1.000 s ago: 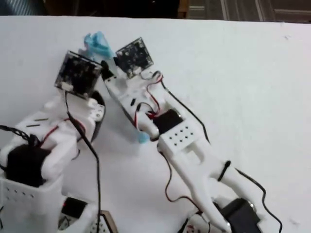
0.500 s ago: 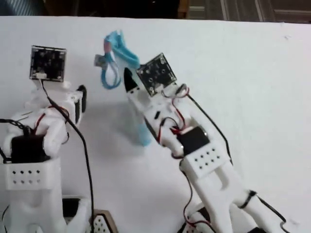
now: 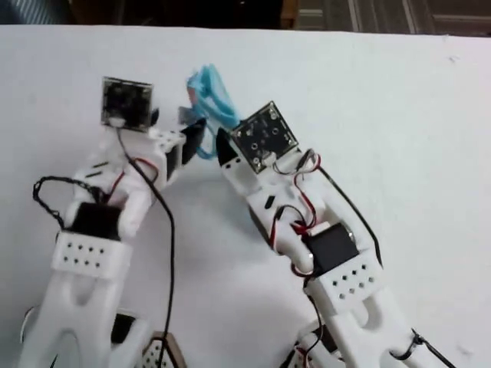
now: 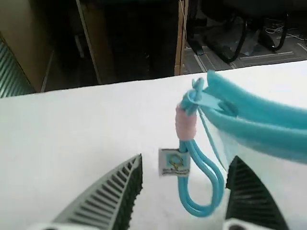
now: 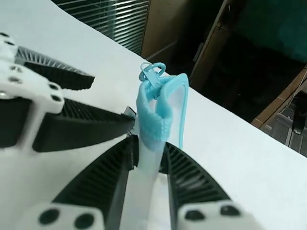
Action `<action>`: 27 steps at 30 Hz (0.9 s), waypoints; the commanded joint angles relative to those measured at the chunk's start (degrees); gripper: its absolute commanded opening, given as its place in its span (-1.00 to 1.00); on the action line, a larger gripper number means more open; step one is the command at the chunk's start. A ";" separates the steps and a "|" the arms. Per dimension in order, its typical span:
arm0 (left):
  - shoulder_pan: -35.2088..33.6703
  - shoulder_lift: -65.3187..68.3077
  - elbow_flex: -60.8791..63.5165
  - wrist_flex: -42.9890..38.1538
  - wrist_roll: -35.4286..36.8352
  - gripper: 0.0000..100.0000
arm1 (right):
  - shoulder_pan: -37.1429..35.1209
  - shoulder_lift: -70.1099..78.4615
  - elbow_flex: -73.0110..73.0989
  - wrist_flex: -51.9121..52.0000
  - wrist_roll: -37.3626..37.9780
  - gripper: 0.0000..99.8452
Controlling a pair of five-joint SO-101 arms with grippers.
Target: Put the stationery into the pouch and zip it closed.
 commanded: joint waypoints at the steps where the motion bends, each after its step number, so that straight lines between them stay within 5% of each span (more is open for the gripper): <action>1: -1.54 3.74 -1.05 -6.77 -4.57 -0.55 | 0.22 -2.33 0.00 -0.13 0.35 -0.97; 5: -1.27 8.48 -2.29 -10.46 -9.32 -0.71 | 0.66 -2.42 0.18 -0.13 -3.08 -0.97; 15: 0.92 17.63 -2.64 -16.70 -9.14 -0.65 | 0.66 -2.51 -0.09 -0.04 -3.69 -0.97; 22: 0.92 23.78 -9.23 -12.75 7.74 -0.44 | 0.31 -2.51 -0.18 -0.04 -6.15 -0.97; 27: 1.19 25.80 -12.75 -11.96 8.70 -0.44 | 0.66 -2.51 -0.18 0.22 -6.42 -0.97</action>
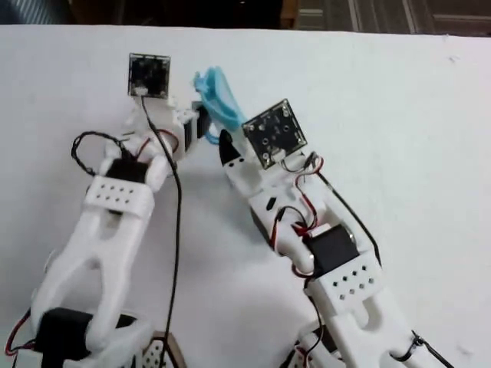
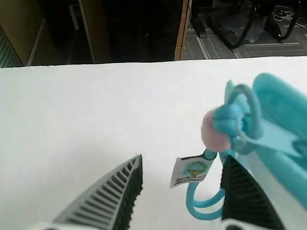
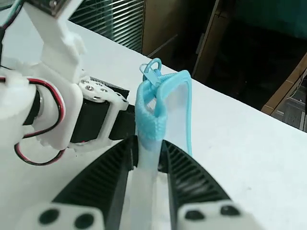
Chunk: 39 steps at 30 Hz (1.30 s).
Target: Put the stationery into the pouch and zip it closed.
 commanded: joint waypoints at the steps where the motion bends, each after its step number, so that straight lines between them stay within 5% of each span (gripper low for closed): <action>1: 0.84 -0.04 -4.13 0.26 1.14 -0.44 | 0.31 -2.07 -1.14 0.22 -0.44 -0.97; 14: 1.27 -3.38 -4.84 6.24 1.05 -0.47 | 0.31 -6.46 -0.88 1.01 -0.53 -0.97; 22: 2.42 -3.21 -4.40 -7.21 0.97 -0.68 | -0.04 -7.08 -1.14 3.12 -2.46 -0.97; 31: 2.59 -3.12 -4.75 -8.00 0.88 -0.76 | 0.13 -7.08 -1.05 3.21 -2.90 -0.97; 35: 2.86 -3.21 -4.75 -8.00 -8.53 -0.96 | 0.22 -7.08 -0.97 3.12 -2.90 -0.97; 39: 3.03 -3.47 -4.31 -7.56 -14.42 -0.95 | 0.31 -7.08 -0.88 3.12 -2.90 -0.97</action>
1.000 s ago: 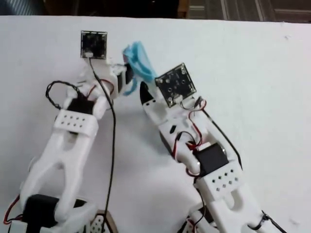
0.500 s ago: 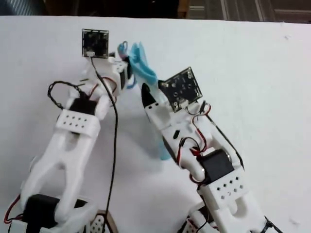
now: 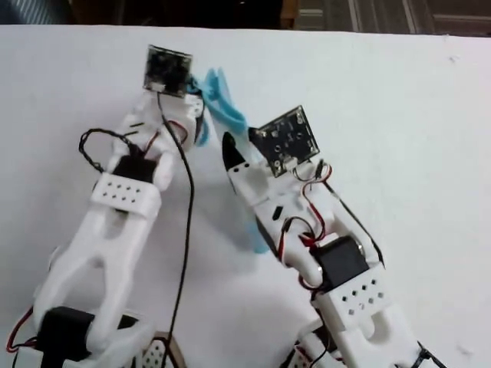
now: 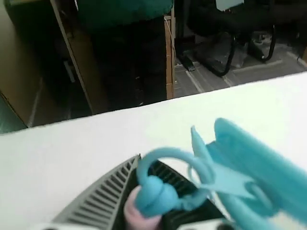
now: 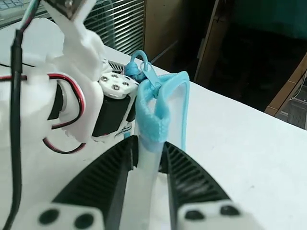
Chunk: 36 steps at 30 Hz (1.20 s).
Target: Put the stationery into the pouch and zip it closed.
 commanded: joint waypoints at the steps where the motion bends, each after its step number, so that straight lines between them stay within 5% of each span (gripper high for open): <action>1: 0.13 -3.56 -2.55 -0.62 -2.81 -0.95 | 0.57 -2.07 -0.97 -0.04 -0.35 -0.97; 13: -2.86 -16.48 -9.14 28.40 2.64 -0.95 | 1.71 -1.27 -0.97 -0.66 -5.19 -0.97; 25: -2.33 -36.18 -12.31 45.45 4.13 -0.95 | 2.51 6.29 -1.58 -1.36 -8.53 -0.97; 36: 9.63 -38.02 -13.45 51.16 4.13 -0.95 | -1.89 15.96 -12.75 -0.92 -11.25 -0.97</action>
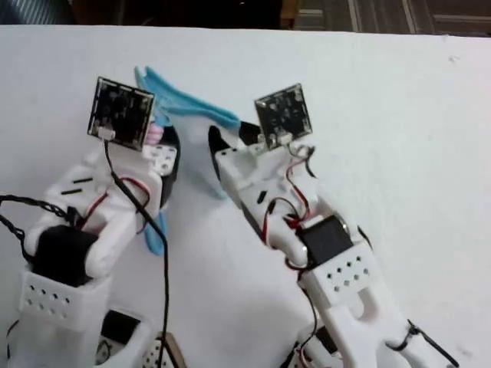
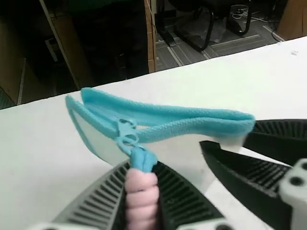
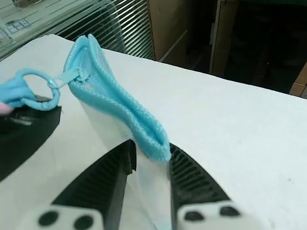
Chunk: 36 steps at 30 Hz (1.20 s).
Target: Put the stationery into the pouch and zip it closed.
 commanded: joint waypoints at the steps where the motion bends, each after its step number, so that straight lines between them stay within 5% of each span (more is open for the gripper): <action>1: 4.70 -3.03 -4.13 0.70 0.35 -0.95 | -1.10 5.14 -5.89 -0.75 -0.62 -0.97; 11: 10.51 -3.03 -6.42 2.37 0.35 -0.95 | -2.95 17.36 -15.12 -0.92 -2.29 -0.97; 28: 10.07 -3.12 -6.42 3.08 0.44 -0.95 | -18.33 38.46 -32.18 1.36 1.14 -0.97; 36: -4.18 -2.86 -6.33 -0.70 -0.18 -0.95 | -16.92 34.33 -32.09 13.85 11.08 -0.97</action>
